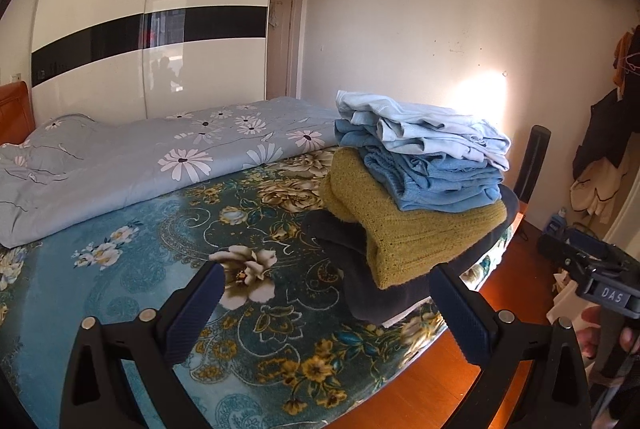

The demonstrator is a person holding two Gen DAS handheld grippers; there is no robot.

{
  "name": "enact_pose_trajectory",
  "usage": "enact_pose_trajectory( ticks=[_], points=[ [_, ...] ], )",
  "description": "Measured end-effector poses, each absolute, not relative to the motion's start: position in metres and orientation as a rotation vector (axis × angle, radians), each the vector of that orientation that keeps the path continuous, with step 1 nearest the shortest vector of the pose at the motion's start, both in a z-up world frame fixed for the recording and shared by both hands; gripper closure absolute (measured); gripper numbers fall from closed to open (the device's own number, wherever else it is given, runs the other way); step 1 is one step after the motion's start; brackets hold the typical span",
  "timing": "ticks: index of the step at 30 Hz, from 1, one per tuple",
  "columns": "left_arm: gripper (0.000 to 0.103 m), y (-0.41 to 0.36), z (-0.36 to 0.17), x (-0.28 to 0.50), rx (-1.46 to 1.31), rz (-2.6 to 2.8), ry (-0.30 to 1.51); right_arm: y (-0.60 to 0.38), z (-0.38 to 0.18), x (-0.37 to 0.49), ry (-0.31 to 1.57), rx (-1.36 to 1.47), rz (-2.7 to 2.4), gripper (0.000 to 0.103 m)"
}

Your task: Fold clothes

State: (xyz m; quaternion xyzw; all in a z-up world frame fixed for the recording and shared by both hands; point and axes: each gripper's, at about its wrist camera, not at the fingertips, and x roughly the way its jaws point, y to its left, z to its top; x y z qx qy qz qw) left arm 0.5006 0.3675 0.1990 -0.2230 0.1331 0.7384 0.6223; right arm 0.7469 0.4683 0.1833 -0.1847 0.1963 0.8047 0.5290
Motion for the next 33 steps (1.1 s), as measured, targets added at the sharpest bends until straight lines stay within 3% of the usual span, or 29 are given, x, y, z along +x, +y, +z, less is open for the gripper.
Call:
enact_pose_trajectory(
  ticks=[17,23,33],
  points=[
    [0.0,0.334,0.188,0.526,-0.45,1.776,0.37,0.427,0.157,0.711,0.484,-0.436,1.855,0.0],
    [0.0,0.328,0.185,0.522,-0.459,1.765,0.366,0.408,0.148,0.707,0.57,-0.454,1.952,0.0],
    [0.0,0.322,0.185,0.525,-0.475,1.728,0.355,0.385,0.161,0.728,0.534,-0.399,1.84,0.0]
  ],
)
